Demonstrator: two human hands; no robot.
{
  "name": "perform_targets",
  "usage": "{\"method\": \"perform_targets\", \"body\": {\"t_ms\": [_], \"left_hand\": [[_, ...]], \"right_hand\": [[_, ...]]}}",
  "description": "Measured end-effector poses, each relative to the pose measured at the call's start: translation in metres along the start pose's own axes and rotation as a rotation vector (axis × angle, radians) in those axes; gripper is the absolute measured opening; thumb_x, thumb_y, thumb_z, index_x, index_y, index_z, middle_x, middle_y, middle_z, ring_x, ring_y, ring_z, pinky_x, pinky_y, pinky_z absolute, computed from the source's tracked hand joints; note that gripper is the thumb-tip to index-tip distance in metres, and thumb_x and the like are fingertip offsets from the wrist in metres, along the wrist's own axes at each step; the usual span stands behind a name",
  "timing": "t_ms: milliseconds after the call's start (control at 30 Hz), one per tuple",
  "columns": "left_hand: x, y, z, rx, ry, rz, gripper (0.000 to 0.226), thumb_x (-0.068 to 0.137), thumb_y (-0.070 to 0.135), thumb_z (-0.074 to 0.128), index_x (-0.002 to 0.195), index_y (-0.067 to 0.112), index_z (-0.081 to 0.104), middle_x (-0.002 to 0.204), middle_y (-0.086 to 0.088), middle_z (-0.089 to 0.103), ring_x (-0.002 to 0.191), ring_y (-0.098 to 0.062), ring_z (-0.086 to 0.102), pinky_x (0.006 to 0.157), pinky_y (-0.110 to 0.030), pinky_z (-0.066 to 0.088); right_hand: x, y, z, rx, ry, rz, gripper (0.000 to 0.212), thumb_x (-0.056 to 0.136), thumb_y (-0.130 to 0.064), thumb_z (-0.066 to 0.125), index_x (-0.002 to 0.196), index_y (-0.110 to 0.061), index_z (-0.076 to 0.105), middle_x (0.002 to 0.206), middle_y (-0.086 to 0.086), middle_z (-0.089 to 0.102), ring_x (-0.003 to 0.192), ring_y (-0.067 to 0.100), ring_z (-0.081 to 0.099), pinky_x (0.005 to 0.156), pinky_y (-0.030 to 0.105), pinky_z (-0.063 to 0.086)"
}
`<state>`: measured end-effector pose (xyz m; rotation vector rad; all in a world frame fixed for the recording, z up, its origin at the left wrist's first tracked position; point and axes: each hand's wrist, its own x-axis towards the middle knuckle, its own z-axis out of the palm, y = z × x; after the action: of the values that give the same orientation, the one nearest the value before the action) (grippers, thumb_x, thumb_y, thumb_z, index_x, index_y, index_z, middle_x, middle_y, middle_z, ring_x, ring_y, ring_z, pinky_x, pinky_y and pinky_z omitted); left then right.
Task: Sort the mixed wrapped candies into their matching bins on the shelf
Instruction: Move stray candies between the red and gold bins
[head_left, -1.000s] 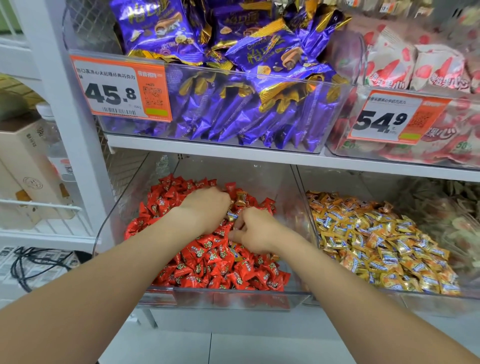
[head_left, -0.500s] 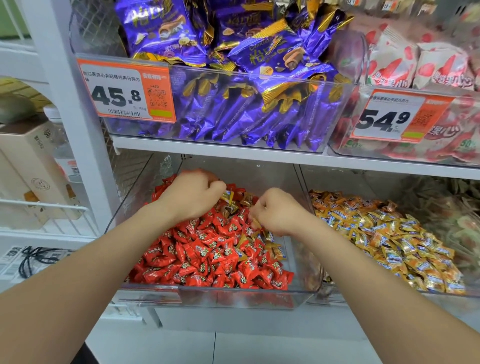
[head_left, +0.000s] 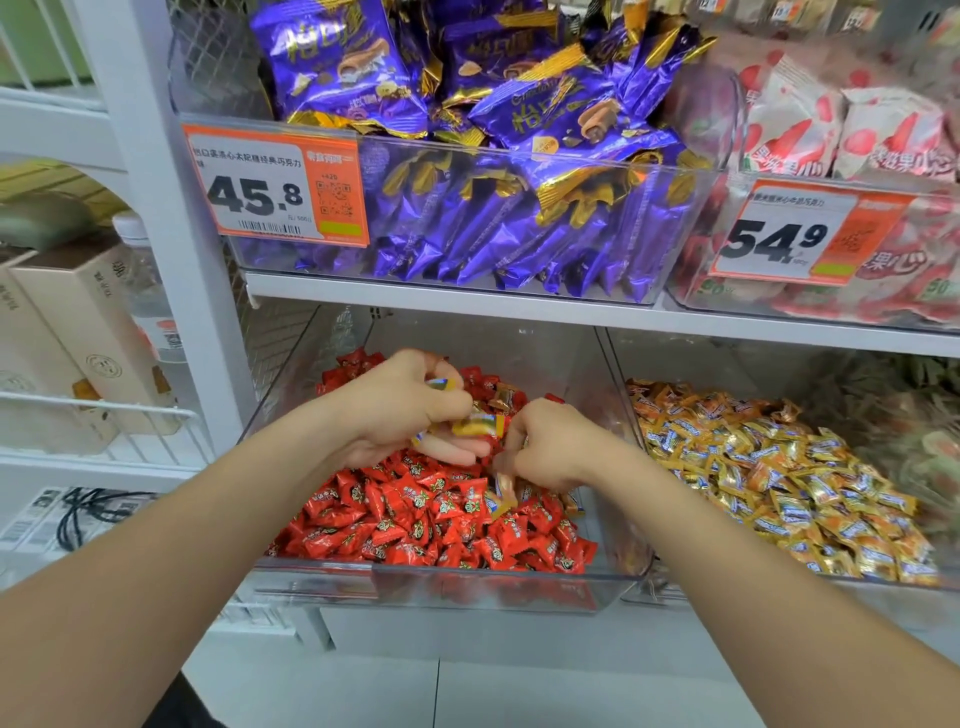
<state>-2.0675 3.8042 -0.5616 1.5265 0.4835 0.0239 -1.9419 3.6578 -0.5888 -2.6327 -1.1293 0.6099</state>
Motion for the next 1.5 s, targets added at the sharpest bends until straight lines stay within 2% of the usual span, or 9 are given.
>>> {"method": "perform_targets", "body": {"t_ms": [133,300,433,567,700,1000,1200,1400,1500], "left_hand": [[-0.003,-0.002,0.007,0.207,-0.044,-0.037,0.027,0.098,0.004,0.052,0.103,0.005,0.079,0.101,-0.014,0.062,0.069,-0.020,0.060,0.061,-0.035,0.061],[0.003,-0.001,0.019,0.373,-0.042,-0.074,0.031,0.097,0.019,0.052,0.094,0.005,0.079,0.082,-0.007,0.048,0.059,-0.016,0.047,0.053,-0.032,0.056],[0.010,-0.010,0.024,0.789,-0.011,0.104,0.044,0.096,0.045,0.066,0.078,0.006,0.074,0.056,-0.006,0.052,0.046,-0.019,0.060,0.048,-0.030,0.055],[0.017,-0.025,0.025,1.268,-0.059,0.326,0.023,0.097,0.050,0.065,0.104,0.032,0.076,0.103,0.001,0.075,0.104,-0.024,0.068,0.091,-0.042,0.055],[0.017,-0.031,0.029,1.441,-0.177,0.241,0.026,0.088,0.058,0.073,0.106,0.039,0.075,0.109,0.004,0.071,0.107,-0.023,0.065,0.086,-0.044,0.057],[0.017,-0.021,0.023,1.450,-0.264,0.263,0.024,0.080,0.053,0.083,0.088,0.034,0.071,0.088,0.011,0.065,0.087,-0.010,0.055,0.076,-0.038,0.055],[0.014,-0.021,0.015,1.317,-0.177,0.297,0.026,0.105,0.048,0.055,0.102,0.023,0.048,0.079,0.010,0.048,0.079,-0.016,0.046,0.066,-0.031,0.034],[0.009,-0.020,-0.001,1.096,-0.138,0.308,0.024,0.106,0.044,0.054,0.096,0.024,0.046,0.081,-0.002,0.062,0.067,-0.016,0.050,0.062,-0.032,0.040],[0.011,-0.020,-0.004,1.012,-0.114,0.321,0.008,0.106,0.035,0.055,0.104,0.028,0.052,0.083,-0.004,0.069,0.060,-0.018,0.053,0.062,-0.037,0.049]], "right_hand": [[-0.008,0.006,-0.009,-0.021,0.037,-0.059,0.046,0.104,-0.026,0.053,0.060,-0.012,0.050,0.057,0.004,0.048,0.057,0.025,0.048,0.060,0.037,0.049],[-0.021,0.007,-0.018,0.021,0.114,-0.121,0.021,0.102,-0.026,0.054,0.094,-0.007,0.060,0.092,0.006,0.067,0.086,0.026,0.065,0.079,0.041,0.053],[-0.027,0.009,-0.022,0.072,0.195,-0.186,0.007,0.103,-0.023,0.055,0.103,-0.017,0.058,0.090,-0.001,0.065,0.082,0.019,0.065,0.075,0.036,0.055],[-0.031,0.014,-0.029,0.114,0.216,-0.237,0.019,0.106,-0.018,0.049,0.115,-0.027,0.062,0.069,-0.007,0.064,0.055,0.004,0.058,0.051,0.016,0.041],[-0.038,0.015,-0.037,0.243,0.178,-0.214,0.027,0.106,-0.014,0.044,0.109,-0.021,0.070,0.061,-0.007,0.068,0.041,0.005,0.055,0.044,0.018,0.040],[-0.044,0.008,-0.037,0.183,0.138,-0.129,0.024,0.094,-0.011,0.057,0.097,-0.020,0.079,0.057,-0.007,0.066,0.042,0.001,0.055,0.042,0.012,0.040],[-0.032,-0.002,-0.016,-0.018,0.187,-0.016,0.029,0.084,-0.029,0.057,0.063,-0.009,0.055,0.062,0.008,0.056,0.064,0.029,0.053,0.060,0.038,0.050],[-0.026,0.000,-0.009,-0.186,0.201,0.022,0.038,0.100,-0.039,0.067,0.080,-0.014,0.046,0.081,0.006,0.045,0.085,0.034,0.054,0.073,0.036,0.043],[-0.025,0.002,-0.006,-0.251,0.169,0.035,0.028,0.096,-0.018,0.073,0.082,-0.014,0.049,0.081,0.004,0.042,0.084,0.036,0.055,0.073,0.038,0.047]]}}
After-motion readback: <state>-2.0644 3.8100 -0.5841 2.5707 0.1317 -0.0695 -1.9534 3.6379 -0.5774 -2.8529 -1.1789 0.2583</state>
